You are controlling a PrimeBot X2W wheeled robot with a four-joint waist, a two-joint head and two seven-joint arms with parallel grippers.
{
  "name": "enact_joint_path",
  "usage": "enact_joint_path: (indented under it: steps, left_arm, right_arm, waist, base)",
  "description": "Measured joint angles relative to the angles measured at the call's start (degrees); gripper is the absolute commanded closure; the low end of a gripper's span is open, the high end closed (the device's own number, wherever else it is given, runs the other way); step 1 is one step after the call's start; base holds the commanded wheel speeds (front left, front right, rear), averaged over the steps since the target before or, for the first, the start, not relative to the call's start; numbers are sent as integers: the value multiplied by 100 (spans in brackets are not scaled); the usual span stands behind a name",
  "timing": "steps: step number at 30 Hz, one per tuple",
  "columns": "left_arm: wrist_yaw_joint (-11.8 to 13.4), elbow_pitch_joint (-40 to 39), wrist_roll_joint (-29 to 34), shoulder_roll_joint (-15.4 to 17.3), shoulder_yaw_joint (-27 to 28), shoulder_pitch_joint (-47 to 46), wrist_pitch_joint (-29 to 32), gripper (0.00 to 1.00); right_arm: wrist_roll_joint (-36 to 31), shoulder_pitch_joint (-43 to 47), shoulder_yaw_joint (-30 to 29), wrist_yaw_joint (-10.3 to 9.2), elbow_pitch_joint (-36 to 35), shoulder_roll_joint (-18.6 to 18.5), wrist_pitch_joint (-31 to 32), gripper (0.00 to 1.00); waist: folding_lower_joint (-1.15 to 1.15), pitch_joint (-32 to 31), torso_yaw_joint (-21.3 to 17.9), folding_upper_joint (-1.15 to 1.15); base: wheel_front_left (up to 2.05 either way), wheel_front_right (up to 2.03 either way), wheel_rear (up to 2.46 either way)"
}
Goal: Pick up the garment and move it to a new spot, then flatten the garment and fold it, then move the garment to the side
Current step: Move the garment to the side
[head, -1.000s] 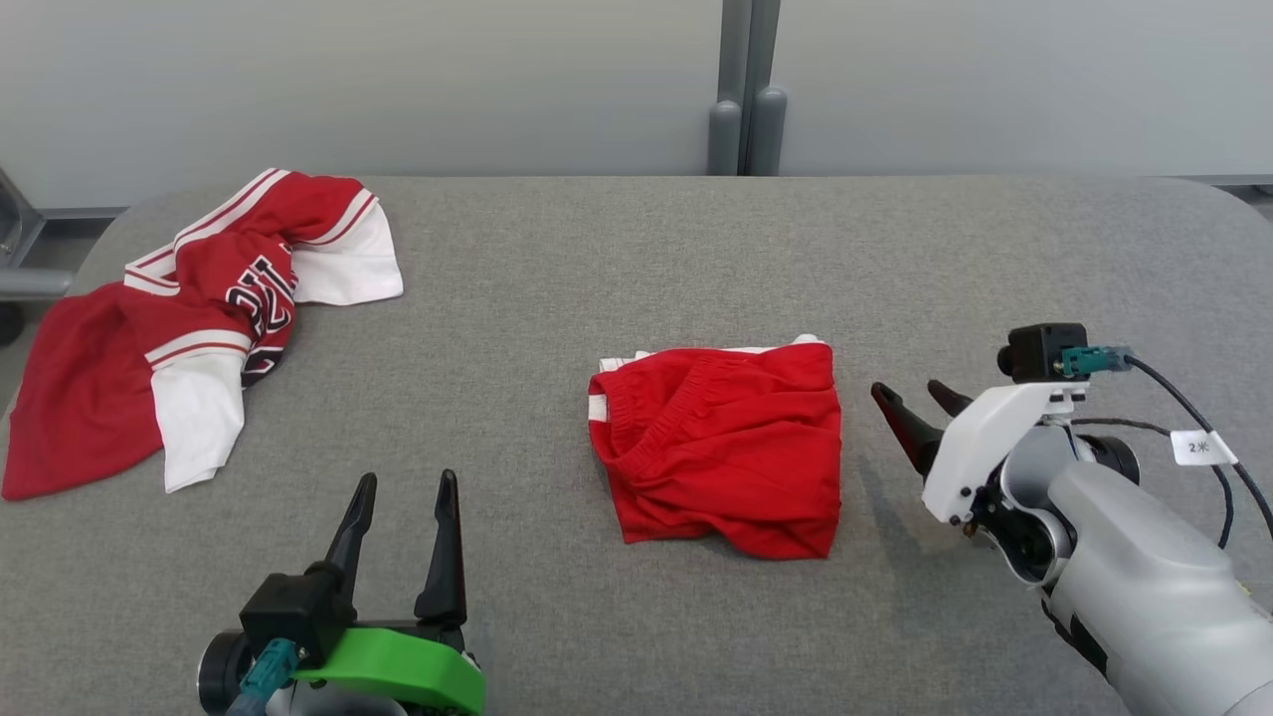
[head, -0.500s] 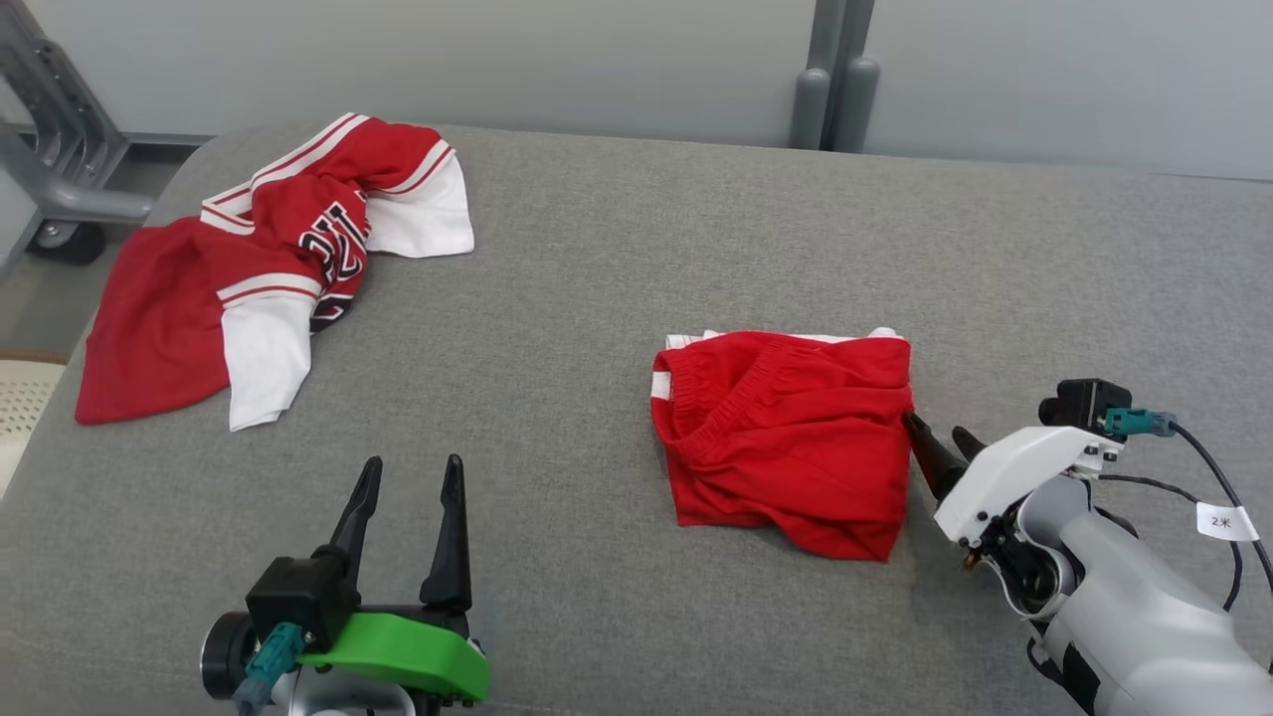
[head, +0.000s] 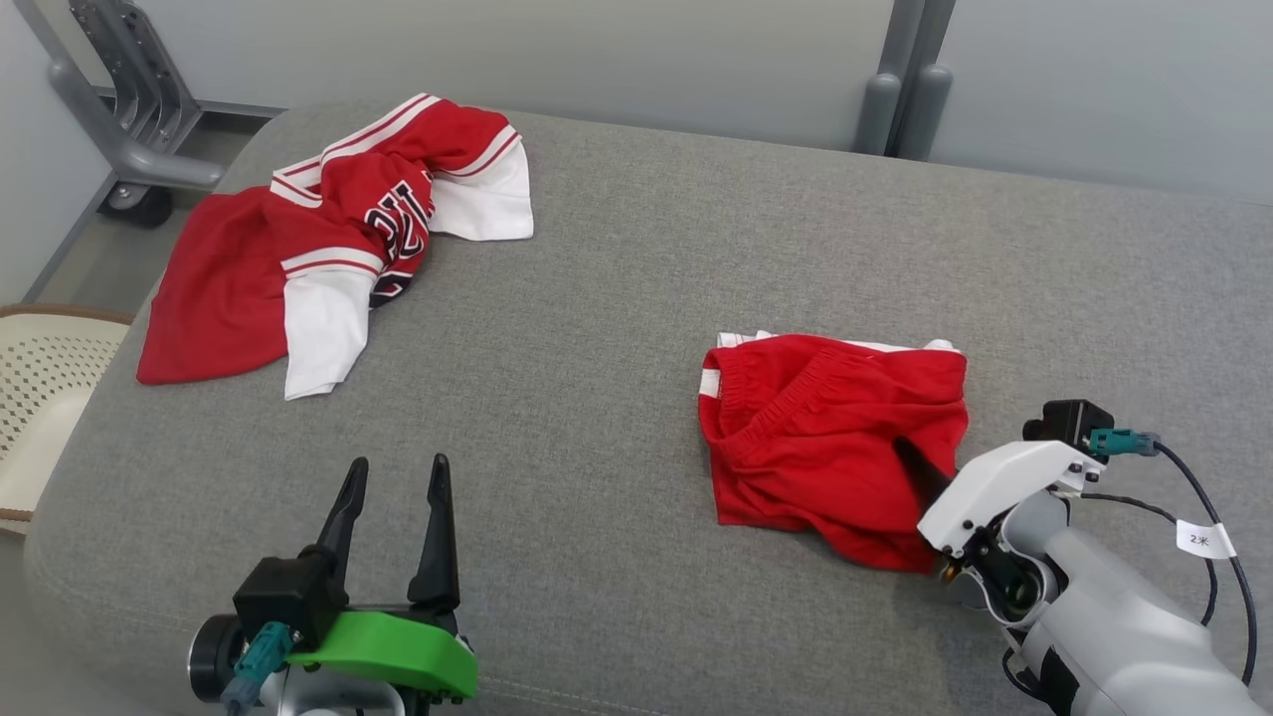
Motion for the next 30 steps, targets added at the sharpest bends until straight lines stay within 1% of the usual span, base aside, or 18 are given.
enact_joint_path:
  steps: [1,8,11,15,30]
  left_arm:
    - [0,0,0,0,9,1,0,0]
    - [0,1,26,-1,157,19,0,0]
    - [0,-14,26,-1,185,24,0,0]
    - [0,-43,26,-2,243,38,0,0]
    - [0,-299,25,-1,265,48,-1,0]
  right_arm:
    - [-13,-3,7,0,15,-14,-22,100]
    - [-209,-98,147,52,99,-70,-49,100]
    - [-307,-191,232,100,120,-143,-40,100]
    - [-394,-327,281,101,156,-246,-40,100]
    - [-773,-1090,380,110,321,-1010,38,100]
  waist:
    - [0,-4,-1,0]
    - [0,-35,-100,0]
    - [0,-36,-182,0]
    - [0,-24,-312,0]
    - [0,160,-925,0]
  base:
    - [0,0,0]
    - [0,0,0]
    - [0,0,0]
    - [0,0,0]
    - [0,0,0]
